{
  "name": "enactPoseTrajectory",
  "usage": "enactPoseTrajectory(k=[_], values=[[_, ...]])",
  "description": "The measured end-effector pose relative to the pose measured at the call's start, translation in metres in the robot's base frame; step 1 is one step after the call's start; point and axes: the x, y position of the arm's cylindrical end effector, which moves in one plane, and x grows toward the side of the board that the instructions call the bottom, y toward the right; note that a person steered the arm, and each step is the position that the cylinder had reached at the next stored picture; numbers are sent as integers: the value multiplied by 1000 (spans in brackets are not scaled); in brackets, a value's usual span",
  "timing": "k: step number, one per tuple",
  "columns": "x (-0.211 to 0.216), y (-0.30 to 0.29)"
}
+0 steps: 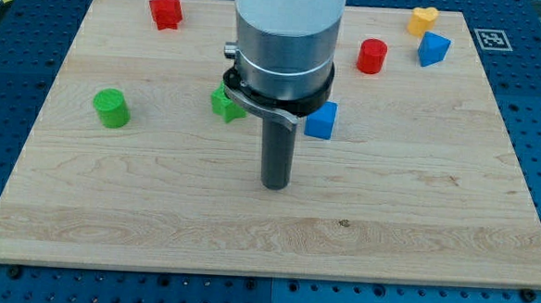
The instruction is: Move the green star to the center right
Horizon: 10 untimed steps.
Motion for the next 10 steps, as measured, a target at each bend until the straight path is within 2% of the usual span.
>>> enactPoseTrajectory(k=[1, 2, 3, 4, 5, 7, 10], values=[[-1, -55], [-25, -93], [-58, -121], [-94, -122], [-111, -102], [-112, 44], [-127, 147]])
